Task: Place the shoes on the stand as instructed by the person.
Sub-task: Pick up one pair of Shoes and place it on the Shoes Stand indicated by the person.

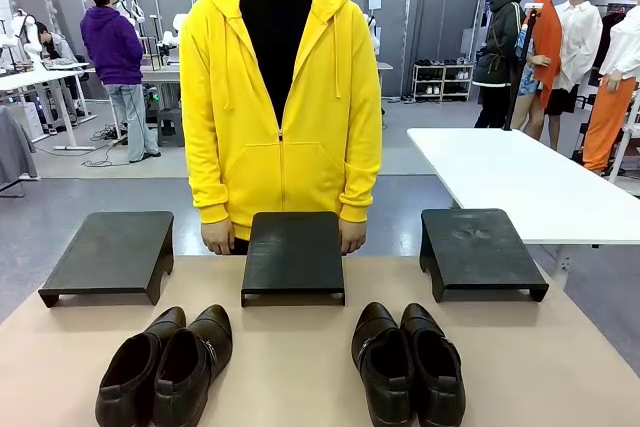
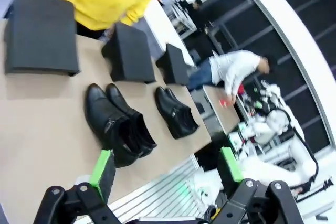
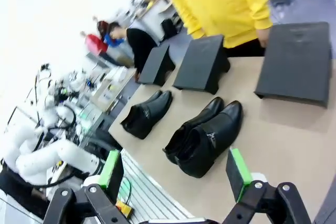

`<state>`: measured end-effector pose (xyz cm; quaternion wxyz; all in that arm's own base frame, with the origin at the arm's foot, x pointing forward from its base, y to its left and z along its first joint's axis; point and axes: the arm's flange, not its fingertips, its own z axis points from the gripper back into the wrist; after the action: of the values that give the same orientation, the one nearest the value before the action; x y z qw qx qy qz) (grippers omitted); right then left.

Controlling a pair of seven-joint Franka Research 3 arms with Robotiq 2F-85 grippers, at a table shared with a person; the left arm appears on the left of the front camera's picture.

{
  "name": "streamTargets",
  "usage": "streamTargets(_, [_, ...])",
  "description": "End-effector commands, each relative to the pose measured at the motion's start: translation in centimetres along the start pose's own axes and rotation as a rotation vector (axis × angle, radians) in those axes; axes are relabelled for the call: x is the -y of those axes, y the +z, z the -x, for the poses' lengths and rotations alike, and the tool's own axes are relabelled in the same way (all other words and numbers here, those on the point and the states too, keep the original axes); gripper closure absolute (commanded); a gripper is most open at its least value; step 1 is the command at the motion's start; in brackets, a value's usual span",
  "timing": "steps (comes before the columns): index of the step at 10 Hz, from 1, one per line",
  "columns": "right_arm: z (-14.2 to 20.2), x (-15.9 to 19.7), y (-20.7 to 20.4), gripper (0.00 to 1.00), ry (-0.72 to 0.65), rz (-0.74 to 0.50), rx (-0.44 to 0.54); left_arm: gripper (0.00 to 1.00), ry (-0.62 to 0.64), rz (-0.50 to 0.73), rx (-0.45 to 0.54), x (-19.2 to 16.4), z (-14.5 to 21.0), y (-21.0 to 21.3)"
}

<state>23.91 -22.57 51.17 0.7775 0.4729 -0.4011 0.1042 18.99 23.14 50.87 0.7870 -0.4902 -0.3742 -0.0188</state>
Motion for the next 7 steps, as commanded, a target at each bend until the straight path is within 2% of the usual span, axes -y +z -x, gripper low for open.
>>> streamTargets(1, [0.8, -1.1, -0.5, 0.0, 0.006, 0.056, 0.005, 0.0, 0.005, -0.028, 0.074, 0.6, 0.3, 0.4])
streamTargets(3, [1.3, -0.8, 0.3, 0.0, -0.032, 0.09, 0.018, 0.0, 0.014, -0.074, 0.096, 0.1, 0.9, 0.7])
streamTargets(4, [1.0, 0.0, -0.7, 0.0, -0.069, 0.106, 0.02, 0.0, 0.028, -0.047, 0.078, 0.2, 0.9, 2.0])
streamTargets(5, [1.1, -0.7, 1.1, 0.0, -0.029, 0.086, 0.007, 0.0, 0.028, -0.047, 0.078, 0.2, 0.9, 2.0])
streamTargets(7, [1.1, -0.7, 1.1, 0.0, -0.029, 0.086, 0.007, 0.0, 0.028, -0.047, 0.078, 0.2, 0.9, 2.0])
